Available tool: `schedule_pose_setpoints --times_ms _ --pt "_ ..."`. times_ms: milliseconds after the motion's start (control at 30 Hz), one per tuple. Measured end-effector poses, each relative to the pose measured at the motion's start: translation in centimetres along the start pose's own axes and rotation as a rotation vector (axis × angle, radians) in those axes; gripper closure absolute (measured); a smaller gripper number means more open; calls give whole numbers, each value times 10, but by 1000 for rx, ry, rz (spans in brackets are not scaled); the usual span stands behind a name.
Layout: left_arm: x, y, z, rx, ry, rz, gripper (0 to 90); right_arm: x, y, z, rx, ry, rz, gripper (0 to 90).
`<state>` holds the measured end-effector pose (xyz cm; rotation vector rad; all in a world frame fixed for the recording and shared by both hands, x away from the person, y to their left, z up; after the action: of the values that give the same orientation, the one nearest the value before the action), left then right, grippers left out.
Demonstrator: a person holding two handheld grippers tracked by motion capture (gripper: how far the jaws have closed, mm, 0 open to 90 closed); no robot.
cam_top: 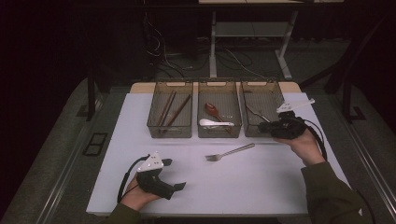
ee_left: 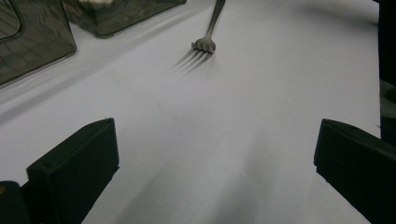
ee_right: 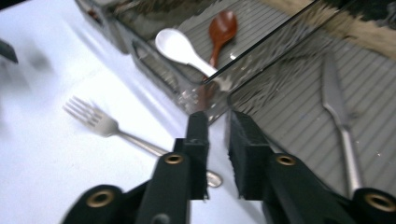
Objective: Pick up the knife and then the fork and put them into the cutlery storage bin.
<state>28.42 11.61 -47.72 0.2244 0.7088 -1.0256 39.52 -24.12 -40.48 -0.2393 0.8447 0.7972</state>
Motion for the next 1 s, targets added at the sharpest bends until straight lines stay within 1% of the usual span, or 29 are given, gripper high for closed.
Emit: schedule_pose_setpoints --times_ms 67,200,300,367,467,500,633,767,867,1000 --pt "0 0 0 2 -1 2 0 7 4 -3 -7 11 15 834" --pt "-2 1 0 2 -2 5 0 21 10 -9 -15 47 35 891" --pt "-2 1 0 3 0 5 0 31 13 -13 -22 76 42 894" --pt "-2 0 0 3 0 4 0 37 14 -15 -15 93 41 894" --pt "-1 0 0 5 2 4 0 47 14 -17 -24 109 34 894" --pt "-1 0 0 5 3 4 0 50 15 -17 -20 118 32 894" --pt "-1 0 0 3 3 2 0 64 12 -19 -17 146 28 894" --pt "0 0 -1 2 2 2 0 76 9 -22 -14 178 7 894" --pt "-1 0 -1 3 6 2 0 81 5 -23 -16 192 -9 894" --pt "0 0 -1 0 3 2 0 86 4 -24 -13 206 -12 894"
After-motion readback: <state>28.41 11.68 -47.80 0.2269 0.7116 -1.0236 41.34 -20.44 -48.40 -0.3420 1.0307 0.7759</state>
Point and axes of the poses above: each handheld gripper's, and its own axes: x roughly forward along the jaws, z roughly out of its top, y roughly to its left, the point moved 6 cm from there along x, roughly forward along the jaws, and after that the axes turned 8 degrees about y, right-handed, at the moved point
